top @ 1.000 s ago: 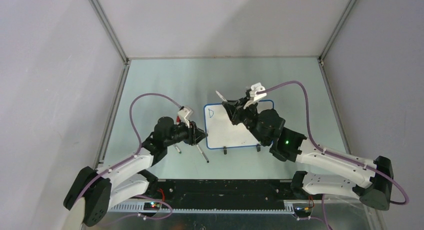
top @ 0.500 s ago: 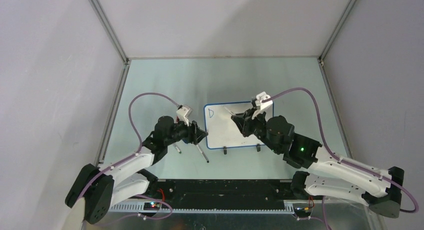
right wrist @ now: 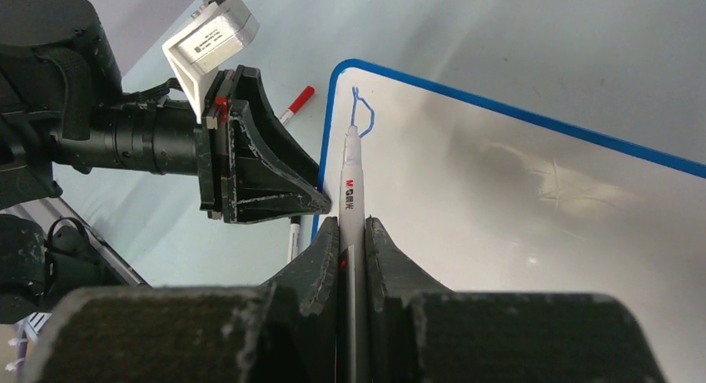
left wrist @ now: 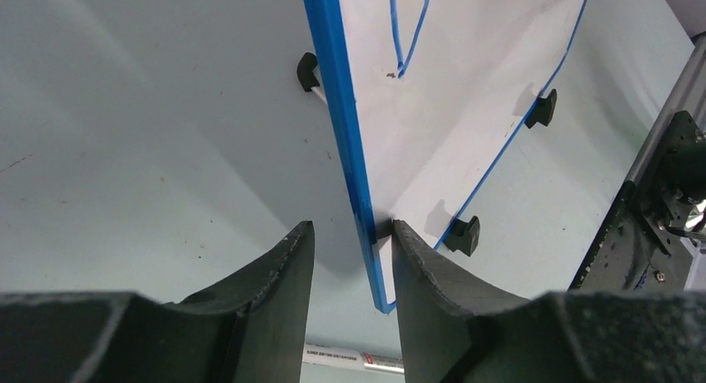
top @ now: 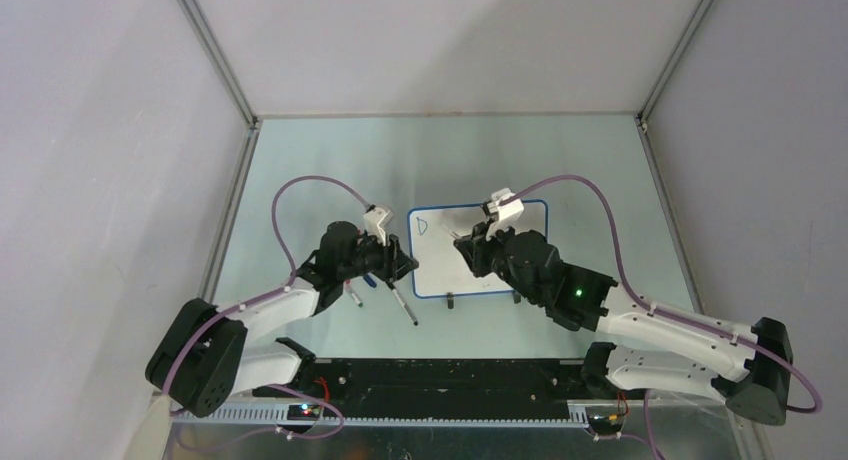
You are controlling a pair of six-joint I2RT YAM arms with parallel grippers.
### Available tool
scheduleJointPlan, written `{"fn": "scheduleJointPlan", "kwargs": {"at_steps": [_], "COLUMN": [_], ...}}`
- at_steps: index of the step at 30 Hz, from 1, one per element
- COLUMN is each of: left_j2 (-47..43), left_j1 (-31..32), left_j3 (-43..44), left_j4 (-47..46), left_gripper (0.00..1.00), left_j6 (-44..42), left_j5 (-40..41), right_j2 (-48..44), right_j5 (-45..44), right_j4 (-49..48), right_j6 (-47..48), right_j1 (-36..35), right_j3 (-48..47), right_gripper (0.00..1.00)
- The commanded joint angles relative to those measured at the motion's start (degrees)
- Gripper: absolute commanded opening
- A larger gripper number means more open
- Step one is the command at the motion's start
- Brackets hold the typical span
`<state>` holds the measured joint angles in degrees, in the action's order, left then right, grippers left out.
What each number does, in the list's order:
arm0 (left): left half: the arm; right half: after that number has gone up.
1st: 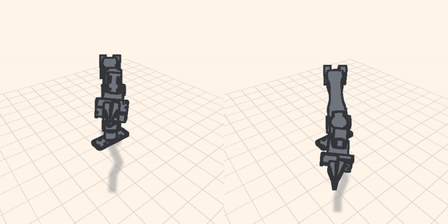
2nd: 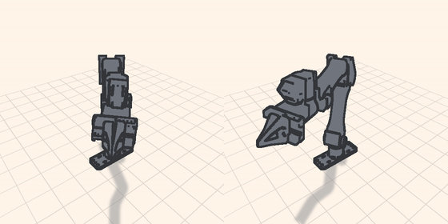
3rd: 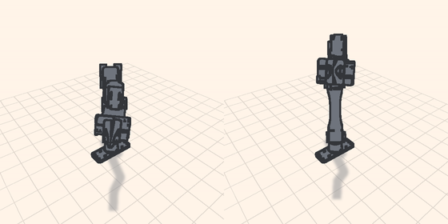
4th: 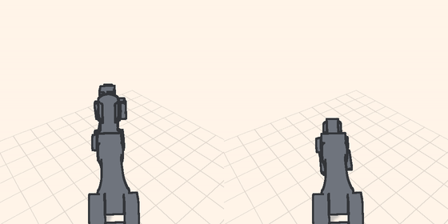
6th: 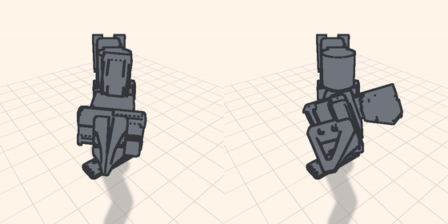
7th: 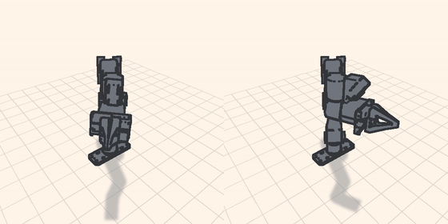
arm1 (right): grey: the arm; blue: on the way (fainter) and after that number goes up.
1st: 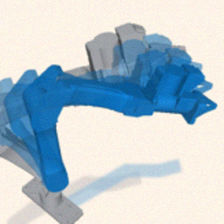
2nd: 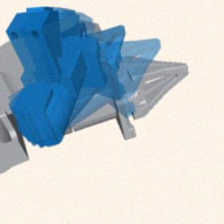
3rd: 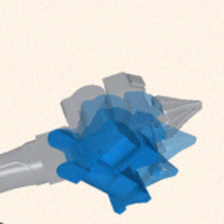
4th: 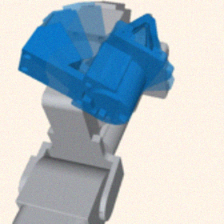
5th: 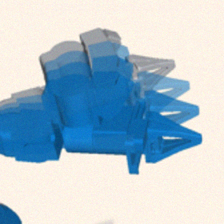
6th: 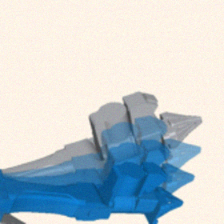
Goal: Write a sentence on the whiteboard
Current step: Write a sentence with the whiteboard marker.
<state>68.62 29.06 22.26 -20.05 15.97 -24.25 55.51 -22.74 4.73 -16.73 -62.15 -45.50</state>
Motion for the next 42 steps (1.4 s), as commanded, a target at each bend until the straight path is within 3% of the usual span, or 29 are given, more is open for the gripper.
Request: {"fn": "scheduleJointPlan", "kwargs": {"at_steps": [1, 22, 42], "left_j2": [0.51, 0.58, -0.15], "left_j1": [-0.27, -0.21, -0.23], "left_j3": [2.33, 2.91, 2.61], "left_j4": [-0.97, 0.00, -0.03], "left_gripper": [0.43, 0.28, 0.26], "left_j6": [-1.10, -1.55, -1.64], "left_j5": [-1.44, -2.56, -2.15], "right_j2": [1.88, 6.38, 13.58], "right_j5": [-1.38, -3.76, -4.50], "right_j4": [-4.15, -8.29, -2.22], "right_j6": [-1.24, -1.94, -2.68], "right_j1": [-0.24, -1.20, -1.31], "right_j3": [-0.03, -0.21, -5.64], "right_gripper": [0.00, 0.00, 0.00]}}
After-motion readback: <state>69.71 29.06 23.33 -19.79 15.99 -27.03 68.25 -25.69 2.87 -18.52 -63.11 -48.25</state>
